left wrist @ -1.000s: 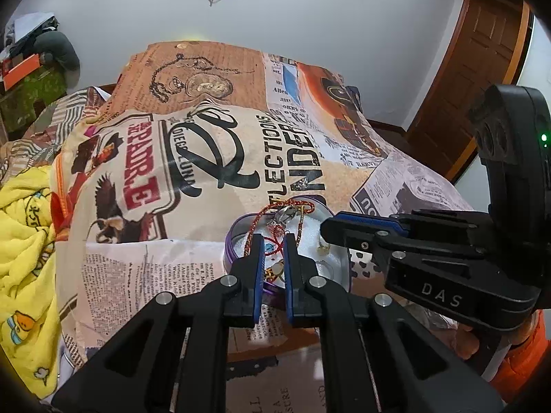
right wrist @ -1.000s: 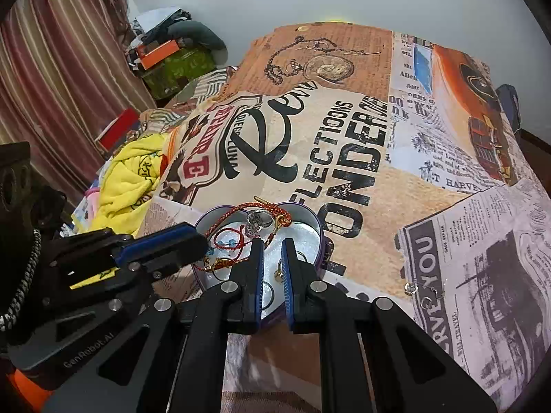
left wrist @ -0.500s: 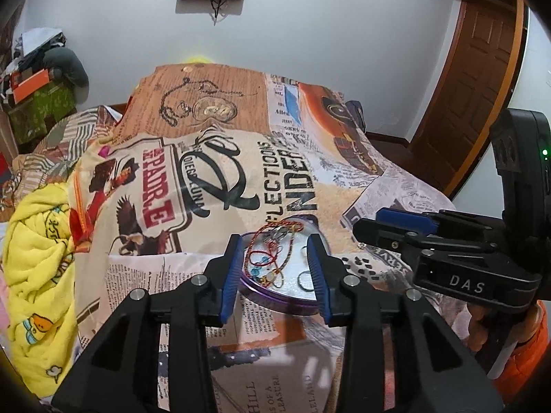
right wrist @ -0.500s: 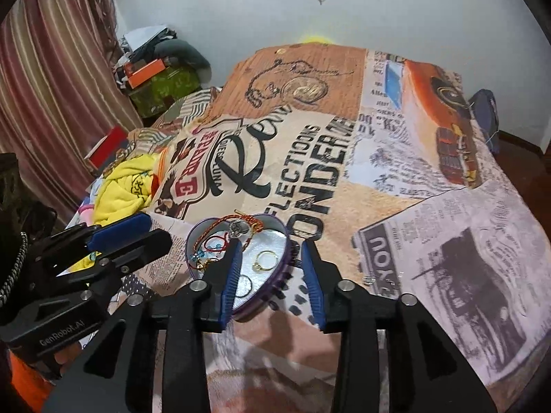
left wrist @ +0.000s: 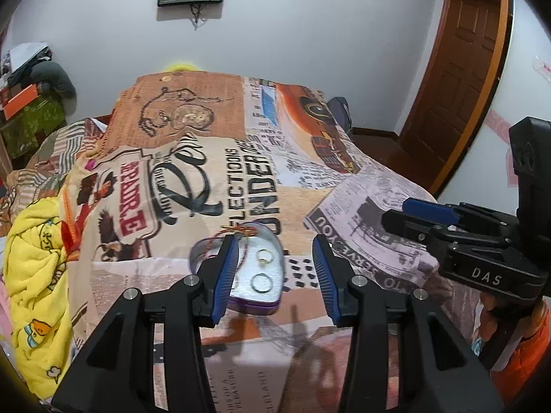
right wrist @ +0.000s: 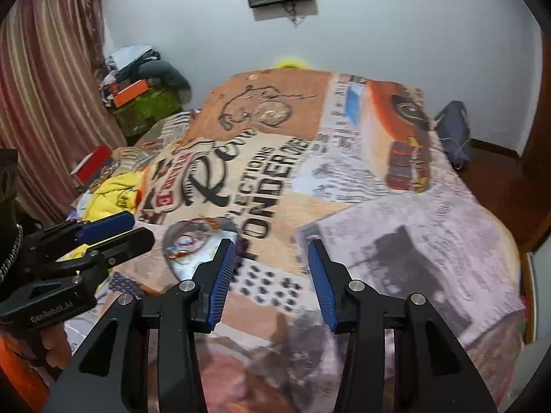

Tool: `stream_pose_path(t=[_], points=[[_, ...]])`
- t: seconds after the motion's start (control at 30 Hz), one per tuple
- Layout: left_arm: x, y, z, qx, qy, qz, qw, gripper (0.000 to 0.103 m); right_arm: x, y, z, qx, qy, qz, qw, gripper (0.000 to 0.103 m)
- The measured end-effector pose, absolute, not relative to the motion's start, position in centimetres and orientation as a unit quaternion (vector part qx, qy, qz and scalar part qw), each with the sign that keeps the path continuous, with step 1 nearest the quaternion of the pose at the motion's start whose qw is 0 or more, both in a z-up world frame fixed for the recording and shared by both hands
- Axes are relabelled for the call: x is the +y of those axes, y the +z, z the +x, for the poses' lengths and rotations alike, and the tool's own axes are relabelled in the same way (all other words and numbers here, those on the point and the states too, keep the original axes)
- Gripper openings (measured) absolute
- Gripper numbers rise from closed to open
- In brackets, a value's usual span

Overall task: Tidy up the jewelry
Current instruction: 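Withdraw both open tools from the tin back over the bed cover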

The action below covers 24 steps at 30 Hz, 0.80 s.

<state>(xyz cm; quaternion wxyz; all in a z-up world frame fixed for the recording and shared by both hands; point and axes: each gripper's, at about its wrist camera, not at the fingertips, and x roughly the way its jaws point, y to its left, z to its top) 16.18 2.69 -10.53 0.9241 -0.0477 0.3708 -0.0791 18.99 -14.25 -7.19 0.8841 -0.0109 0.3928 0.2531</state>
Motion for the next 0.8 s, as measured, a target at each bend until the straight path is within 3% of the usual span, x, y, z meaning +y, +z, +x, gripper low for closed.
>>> stream_pose_path(t=[0.67, 0.8], points=[[-5.6, -17.8, 21.9, 0.449, -0.151, 0.014, 0.88, 0.044, -21.1, -11.2, 20.9, 0.448, 0.188, 0.011, 0.874, 0.041], [-6.1, -19.0, 23.3, 0.46, -0.16, 0.025, 0.873, 0.032, -21.2, -12.7, 21.5, 0.465, 0.19, 0.009, 0.865, 0.041]])
